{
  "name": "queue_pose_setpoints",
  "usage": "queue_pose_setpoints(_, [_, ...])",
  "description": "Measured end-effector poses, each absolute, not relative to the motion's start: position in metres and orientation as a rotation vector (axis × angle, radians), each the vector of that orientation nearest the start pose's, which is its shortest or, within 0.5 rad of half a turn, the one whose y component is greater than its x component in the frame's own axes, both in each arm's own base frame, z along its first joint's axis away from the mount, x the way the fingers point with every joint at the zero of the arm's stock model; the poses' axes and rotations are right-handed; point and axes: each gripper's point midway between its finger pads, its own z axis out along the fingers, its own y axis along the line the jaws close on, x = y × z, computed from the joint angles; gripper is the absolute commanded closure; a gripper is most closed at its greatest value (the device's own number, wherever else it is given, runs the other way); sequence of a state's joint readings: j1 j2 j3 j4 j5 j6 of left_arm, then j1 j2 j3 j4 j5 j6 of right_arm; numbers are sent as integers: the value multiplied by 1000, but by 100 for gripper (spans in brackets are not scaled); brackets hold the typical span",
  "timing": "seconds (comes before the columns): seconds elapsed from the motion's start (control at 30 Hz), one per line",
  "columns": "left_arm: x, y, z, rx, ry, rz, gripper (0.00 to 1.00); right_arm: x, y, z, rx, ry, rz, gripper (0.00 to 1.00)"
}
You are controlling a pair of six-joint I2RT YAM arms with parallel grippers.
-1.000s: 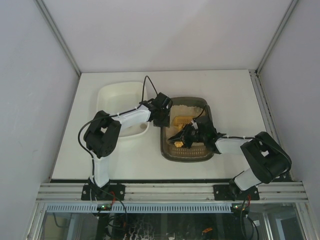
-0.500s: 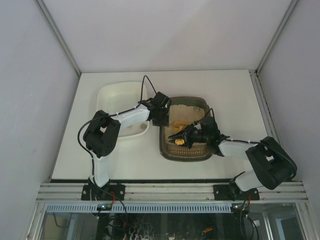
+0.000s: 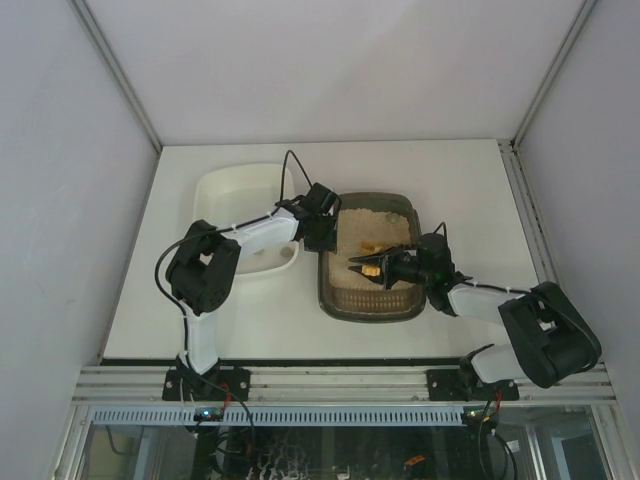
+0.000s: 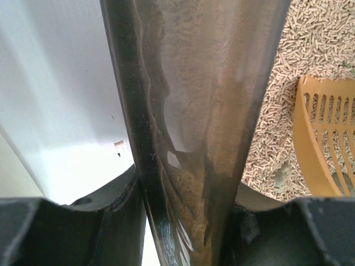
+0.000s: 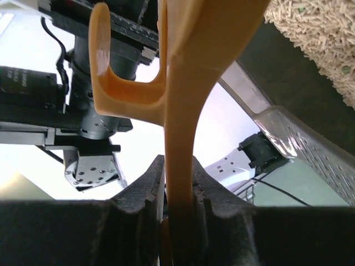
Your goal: Clean the litter box
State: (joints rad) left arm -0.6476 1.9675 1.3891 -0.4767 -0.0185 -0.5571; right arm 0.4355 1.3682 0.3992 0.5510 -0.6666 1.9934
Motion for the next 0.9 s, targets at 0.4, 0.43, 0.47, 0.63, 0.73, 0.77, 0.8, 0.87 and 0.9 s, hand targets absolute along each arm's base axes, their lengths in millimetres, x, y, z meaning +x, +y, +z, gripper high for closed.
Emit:
queue_pose_setpoints(0.4, [350, -288, 39, 113, 2678, -385, 65, 292, 274, 141, 1542, 2163, 1882, 100])
queue_pose_setpoints(0.43, [350, -288, 39, 113, 2678, -386, 65, 298, 275, 142, 1547, 2159, 1881, 100])
queue_pose_setpoints(0.47, [350, -288, 39, 113, 2677, -386, 65, 302, 277, 141, 1550, 2154, 1878, 100])
queue_pose_setpoints(0.63, [351, -287, 39, 110, 2677, -386, 65, 322, 283, 141, 1567, 2149, 1866, 100])
queue_pose_setpoints(0.73, [351, -287, 39, 109, 2676, -386, 65, 330, 286, 141, 1575, 2155, 1847, 100])
queue_pose_setpoints(0.77, [351, -287, 39, 109, 2677, -387, 66, 332, 286, 141, 1573, 2157, 1841, 100])
queue_pose_setpoints(0.8, [351, -287, 39, 109, 2677, -387, 65, 335, 285, 141, 1573, 2161, 1829, 100])
queue_pose_setpoints(0.87, [351, -287, 39, 109, 2677, -388, 65, 340, 283, 140, 1571, 2165, 1802, 100])
queue_pose_setpoints(0.9, [351, -287, 39, 110, 2676, -388, 65, 342, 280, 139, 1571, 2168, 1782, 100])
